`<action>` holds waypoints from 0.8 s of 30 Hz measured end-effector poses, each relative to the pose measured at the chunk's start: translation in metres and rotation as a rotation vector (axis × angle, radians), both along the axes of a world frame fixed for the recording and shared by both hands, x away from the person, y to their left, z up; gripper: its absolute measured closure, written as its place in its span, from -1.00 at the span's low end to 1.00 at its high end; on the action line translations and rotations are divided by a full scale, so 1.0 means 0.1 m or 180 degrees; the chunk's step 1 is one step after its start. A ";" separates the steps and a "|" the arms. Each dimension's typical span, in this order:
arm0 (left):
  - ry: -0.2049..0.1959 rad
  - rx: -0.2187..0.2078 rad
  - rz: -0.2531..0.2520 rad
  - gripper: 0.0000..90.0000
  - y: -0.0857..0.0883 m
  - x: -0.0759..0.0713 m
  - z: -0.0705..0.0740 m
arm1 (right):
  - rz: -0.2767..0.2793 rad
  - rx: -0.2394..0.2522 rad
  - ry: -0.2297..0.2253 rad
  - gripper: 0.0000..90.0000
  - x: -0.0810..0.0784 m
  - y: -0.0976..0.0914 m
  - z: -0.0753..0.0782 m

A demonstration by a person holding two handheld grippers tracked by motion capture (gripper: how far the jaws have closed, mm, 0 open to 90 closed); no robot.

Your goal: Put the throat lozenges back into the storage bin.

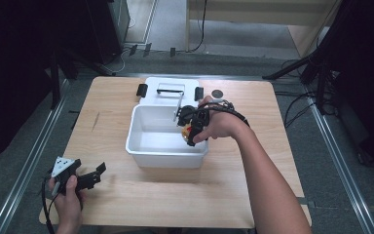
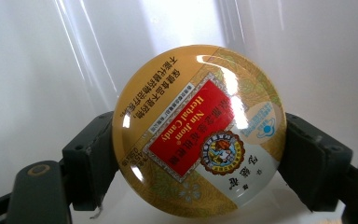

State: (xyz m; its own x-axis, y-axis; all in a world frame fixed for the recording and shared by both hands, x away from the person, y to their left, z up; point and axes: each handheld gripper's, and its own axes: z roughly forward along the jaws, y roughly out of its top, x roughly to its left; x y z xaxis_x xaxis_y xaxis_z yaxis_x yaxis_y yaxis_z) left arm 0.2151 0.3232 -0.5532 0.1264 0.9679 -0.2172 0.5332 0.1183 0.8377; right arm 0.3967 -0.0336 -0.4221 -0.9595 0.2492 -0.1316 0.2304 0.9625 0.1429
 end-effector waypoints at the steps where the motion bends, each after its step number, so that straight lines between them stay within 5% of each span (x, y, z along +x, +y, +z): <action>1: 0.0000 0.0004 -0.0002 -1.00 0.00 0.00 0.00 | 0.0030 -0.0027 0.0000 -0.55 0.00 0.01 -0.05; 24: 0.0011 -0.0009 -0.0011 -1.00 0.00 0.00 0.00 | 0.0237 -0.0477 -0.0030 -0.55 -0.04 0.18 -0.29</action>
